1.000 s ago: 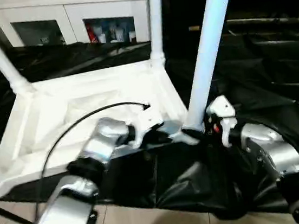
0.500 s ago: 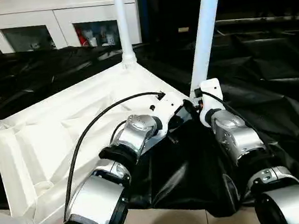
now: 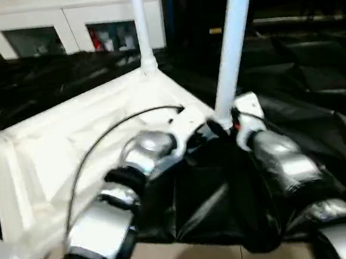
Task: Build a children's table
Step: Rotate leg to tighten
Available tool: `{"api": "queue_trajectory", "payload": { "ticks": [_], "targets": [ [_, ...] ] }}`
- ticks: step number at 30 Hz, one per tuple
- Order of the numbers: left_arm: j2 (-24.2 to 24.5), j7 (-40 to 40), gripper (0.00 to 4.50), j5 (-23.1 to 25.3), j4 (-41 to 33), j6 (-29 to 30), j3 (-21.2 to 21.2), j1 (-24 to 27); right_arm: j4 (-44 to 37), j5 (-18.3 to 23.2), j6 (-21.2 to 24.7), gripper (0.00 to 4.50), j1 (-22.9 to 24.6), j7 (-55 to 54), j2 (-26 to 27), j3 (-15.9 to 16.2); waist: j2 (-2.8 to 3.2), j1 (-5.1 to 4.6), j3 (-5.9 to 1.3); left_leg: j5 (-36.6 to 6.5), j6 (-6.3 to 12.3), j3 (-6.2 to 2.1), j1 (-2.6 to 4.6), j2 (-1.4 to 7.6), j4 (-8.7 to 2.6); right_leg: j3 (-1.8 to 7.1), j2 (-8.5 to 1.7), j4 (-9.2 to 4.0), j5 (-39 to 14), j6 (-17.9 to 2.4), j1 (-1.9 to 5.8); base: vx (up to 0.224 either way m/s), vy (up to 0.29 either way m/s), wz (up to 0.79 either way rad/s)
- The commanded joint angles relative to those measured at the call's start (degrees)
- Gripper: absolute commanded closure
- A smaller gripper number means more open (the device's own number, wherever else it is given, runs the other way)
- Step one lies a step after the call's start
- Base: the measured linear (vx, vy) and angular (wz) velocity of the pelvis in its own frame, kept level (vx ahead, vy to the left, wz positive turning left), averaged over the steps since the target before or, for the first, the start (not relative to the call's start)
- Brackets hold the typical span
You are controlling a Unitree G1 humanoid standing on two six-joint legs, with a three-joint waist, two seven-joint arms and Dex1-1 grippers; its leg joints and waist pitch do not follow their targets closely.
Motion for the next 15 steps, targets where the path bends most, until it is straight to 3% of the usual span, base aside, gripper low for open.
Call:
{"api": "queue_trajectory", "payload": {
  "ticks": [1, 6, 8, 9, 11, 12, 15],
  "targets": [
    [2.1, -7.1, 4.50, 0.5, -3.1, -3.8, -1.9, 1.0, -7.5, 1.6, 0.5, 0.59, 3.9, 9.4, -3.8, 2.9, -0.68, 0.30, -4.56, -11.3, 6.28, -0.45, 0.67, 0.72, -3.47, 1.55, -2.39, -3.55, -5.4, -13.9, 3.74, 0.000, 0.000, 0.00],
    [3.9, -15.6, 4.50, -1.2, -6.5, -4.9, -2.6, 3.0, -11.9, 2.9, 0.3, 0.59, 7.2, 14.3, -6.9, 3.0, -1.02, 0.94, -4.34, -12.9, 6.31, -0.30, 0.89, 1.02, -3.56, 1.63, -2.68, -3.81, -10.0, -14.6, 3.33, 0.000, 0.000, 0.00],
    [5.3, -21.7, 4.50, -2.6, -10.1, -4.9, -3.3, 4.7, -14.6, 4.3, 0.8, 0.59, 8.6, 17.0, -7.6, 2.5, -0.64, 1.44, -4.21, -14.5, 5.40, -0.35, 1.22, 1.35, -3.81, 1.80, -2.87, -4.12, -13.5, -14.2, 3.06, 0.000, 0.000, 0.00],
    [5.7, -23.3, 4.50, -3.0, -11.2, -4.4, -3.5, 5.2, -15.2, 4.6, 1.1, 0.59, 8.7, 17.6, -7.8, 2.6, -0.35, 1.62, -4.09, -14.9, 4.94, -0.39, 1.12, 1.40, -3.95, 1.85, -2.81, -4.01, -13.7, -14.1, 2.96, 0.000, 0.000, 0.00],
    [6.4, -25.9, 4.50, -3.6, -13.7, -3.6, -4.0, 6.4, -16.8, 5.1, 1.9, 0.59, 9.0, 19.3, -8.4, 3.4, -0.36, 1.96, -4.19, -16.0, 4.13, -0.29, 1.69, 1.58, -4.00, 1.95, -2.68, -4.11, -13.5, -14.1, 2.52, 0.000, 0.000, 0.00],
    [6.6, -26.6, 4.50, -3.8, -14.5, -3.4, -4.1, 6.8, -17.2, 5.1, 2.2, 0.59, 9.1, 19.6, -8.7, 3.7, -0.25, 2.06, -4.15, -15.6, 3.79, -0.37, 1.41, 1.56, -4.10, 1.94, -2.67, -3.87, -12.8, -14.1, 2.80, 0.000, 0.000, 0.00],
    [7.0, -27.1, 4.50, -3.8, -15.2, -3.1, -4.0, 7.0, -17.2, 4.2, 2.7, 0.59, 9.0, 20.0, -9.2, 4.2, -0.30, 2.21, -4.18, -16.1, 3.06, -0.33, 1.40, 1.42, -4.13, 1.97, -2.70, -3.92, -12.9, -13.6, 2.71, 0.000, 0.000, 0.00]
  ]
}}
